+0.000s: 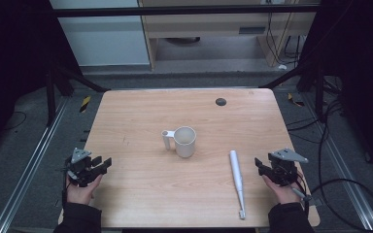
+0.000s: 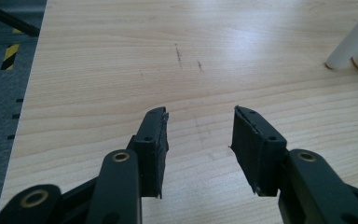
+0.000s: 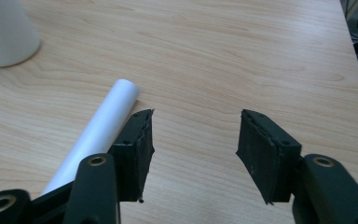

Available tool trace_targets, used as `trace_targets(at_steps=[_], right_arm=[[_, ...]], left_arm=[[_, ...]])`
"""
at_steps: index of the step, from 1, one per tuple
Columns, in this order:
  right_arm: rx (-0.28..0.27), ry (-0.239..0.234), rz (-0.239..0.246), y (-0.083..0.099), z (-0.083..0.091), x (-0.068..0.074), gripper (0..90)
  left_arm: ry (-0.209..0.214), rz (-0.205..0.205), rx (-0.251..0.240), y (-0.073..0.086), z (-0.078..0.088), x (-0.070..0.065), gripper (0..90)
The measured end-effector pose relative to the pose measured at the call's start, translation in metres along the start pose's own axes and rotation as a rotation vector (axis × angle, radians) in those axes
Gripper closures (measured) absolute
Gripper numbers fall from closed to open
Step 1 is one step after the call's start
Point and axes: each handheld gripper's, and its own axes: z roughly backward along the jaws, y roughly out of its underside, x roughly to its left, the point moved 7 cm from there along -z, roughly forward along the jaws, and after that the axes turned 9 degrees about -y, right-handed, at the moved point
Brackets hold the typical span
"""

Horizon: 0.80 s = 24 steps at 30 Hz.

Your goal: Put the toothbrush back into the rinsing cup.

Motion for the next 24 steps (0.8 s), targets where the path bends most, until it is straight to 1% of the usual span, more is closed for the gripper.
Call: trace_targets(at_steps=[4,6,7,10,11,14,15,16,18,19,20,21,22,23,24], right_arm=[[0.005,-0.020,0.023,-0.001,0.005,0.007,50.7],[0.011,-0.025,0.027,-0.001,0.007,0.009,52.1],[0.016,-0.038,0.030,0.000,0.009,0.013,54.9],[0.030,-0.054,0.036,0.004,0.013,0.018,59.7],[0.031,-0.058,0.043,0.004,0.014,0.019,61.5],[0.042,-0.081,0.034,0.005,0.017,0.025,66.7],[0.042,-0.081,0.034,0.005,0.017,0.025,66.7],[0.054,-0.100,0.041,0.007,0.018,0.029,69.6],[0.074,-0.112,0.050,0.010,0.018,0.034,73.0],[0.074,-0.112,0.050,0.010,0.018,0.034,73.0],[0.088,-0.123,0.057,0.012,0.018,0.038,75.8],[0.094,-0.129,0.062,0.013,0.018,0.039,77.3],[0.098,-0.139,0.055,0.014,0.018,0.042,78.6],[0.098,-0.139,0.055,0.014,0.018,0.042,78.6],[0.105,-0.148,0.064,0.015,0.018,0.044,80.9]], left_arm=[[-0.011,-0.022,0.011,0.002,0.000,0.000,55.6],[-0.013,-0.020,0.016,0.003,-0.001,0.000,56.6],[-0.014,-0.022,0.021,0.004,-0.001,0.000,56.9],[-0.016,-0.017,0.028,0.005,-0.002,0.001,59.1],[-0.019,-0.024,0.028,0.006,-0.002,0.001,59.7],[-0.018,-0.029,0.030,0.006,-0.002,0.000,61.4],[-0.017,-0.031,0.030,0.006,-0.002,-0.001,61.9],[-0.019,-0.039,0.031,0.006,-0.002,-0.003,62.1],[-0.022,-0.048,0.035,0.006,-0.003,-0.004,63.1],[-0.022,-0.048,0.035,0.006,-0.003,-0.004,63.5],[-0.020,-0.053,0.037,0.007,-0.003,-0.005,63.8],[-0.021,-0.056,0.038,0.007,-0.003,-0.006,64.1],[-0.019,-0.058,0.041,0.007,-0.003,-0.006,64.5],[-0.019,-0.058,0.041,0.007,-0.003,-0.006,64.9],[-0.021,-0.061,0.039,0.007,-0.002,-0.007,65.2]])
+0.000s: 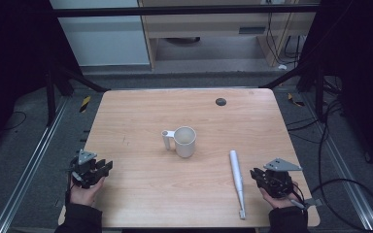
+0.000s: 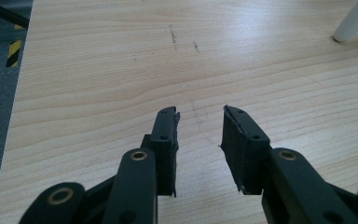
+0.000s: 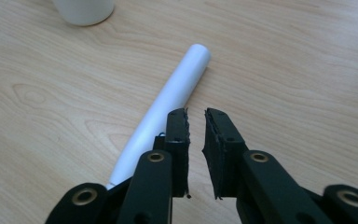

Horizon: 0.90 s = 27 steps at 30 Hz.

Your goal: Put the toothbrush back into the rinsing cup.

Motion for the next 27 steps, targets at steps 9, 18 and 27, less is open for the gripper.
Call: trace_targets(at_steps=[9,18,27], right_arm=[[0.047,-0.033,0.006,0.010,-0.002,0.011,90.0],[0.111,-0.072,0.018,0.022,-0.010,0.021,90.0],[0.158,-0.101,0.030,0.032,-0.017,0.027,90.0]], left_arm=[[-0.008,-0.014,-0.002,0.000,0.002,-0.001,67.5],[-0.008,-0.021,-0.001,0.000,0.001,-0.003,67.4],[-0.010,-0.027,0.002,0.001,0.001,-0.004,66.4]])
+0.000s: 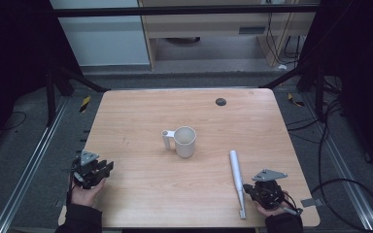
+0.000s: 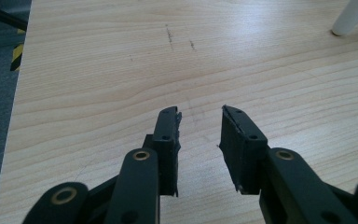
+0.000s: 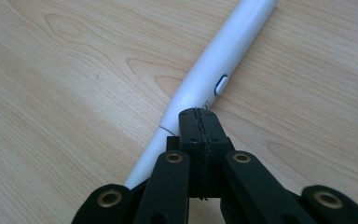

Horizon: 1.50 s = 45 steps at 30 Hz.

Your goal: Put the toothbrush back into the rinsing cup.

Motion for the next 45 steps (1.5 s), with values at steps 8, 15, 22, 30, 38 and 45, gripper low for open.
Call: trace_targets(at_steps=[8,15,22,30,38,45], right_arm=[[0.019,-0.013,0.003,0.002,-0.004,0.003,90.0],[0.030,-0.019,0.005,0.003,-0.006,0.005,90.0],[0.036,-0.026,0.017,0.002,-0.009,0.008,90.0],[0.031,-0.039,0.029,0.000,-0.012,0.013,90.0],[0.029,-0.045,0.030,-0.002,-0.014,0.016,90.0],[0.027,-0.057,0.044,-0.005,-0.017,0.021,90.0]], left_arm=[[-0.001,-0.001,0.001,0.000,-0.001,0.000,65.6],[-0.003,-0.002,0.004,0.001,-0.001,0.000,64.7],[-0.006,-0.002,0.002,0.000,-0.001,0.000,64.2],[-0.008,-0.004,0.001,0.000,-0.001,0.000,64.0],[-0.008,-0.003,0.001,0.000,-0.001,0.001,63.9],[-0.009,-0.003,-0.001,0.000,-0.001,0.001,63.7]])
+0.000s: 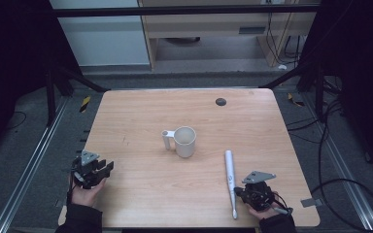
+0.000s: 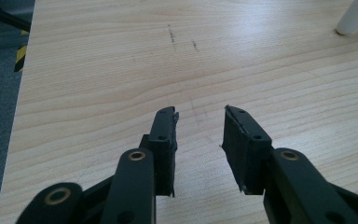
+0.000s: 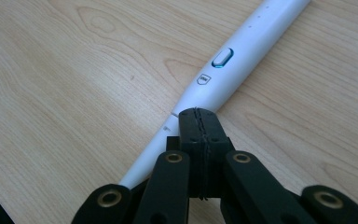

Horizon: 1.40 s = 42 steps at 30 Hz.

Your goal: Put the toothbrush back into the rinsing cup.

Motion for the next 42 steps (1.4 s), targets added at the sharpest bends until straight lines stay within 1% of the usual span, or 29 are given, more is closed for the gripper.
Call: trace_targets(at_steps=[2,5,17,19,27,30,31,42], right_arm=[[0.000,-0.005,-0.004,0.000,0.000,0.001,90.0],[0.002,-0.015,0.010,-0.002,-0.003,0.004,90.0],[0.009,-0.047,0.031,-0.006,-0.011,0.015,90.0],[0.007,-0.057,0.037,-0.008,-0.014,0.019,90.0],[0.018,-0.076,0.055,-0.011,-0.022,0.027,90.0],[0.018,-0.073,0.057,-0.012,-0.024,0.028,90.0],[0.015,-0.079,0.064,-0.014,-0.026,0.030,90.0],[0.003,-0.083,0.069,-0.023,-0.035,0.038,90.0]], left_arm=[[0.000,0.000,-0.001,0.000,0.000,0.000,63.7],[-0.001,-0.001,-0.001,0.000,0.000,0.000,63.6],[-0.001,0.000,-0.002,0.000,0.000,0.000,63.3],[-0.001,-0.001,-0.002,0.000,0.000,0.000,63.2],[-0.002,-0.001,-0.004,0.000,0.000,0.000,63.1],[-0.003,-0.001,-0.004,0.000,0.000,0.000,63.1],[-0.003,-0.001,-0.005,-0.001,0.000,0.000,63.1],[-0.009,-0.005,-0.004,0.000,0.000,0.001,62.9]])
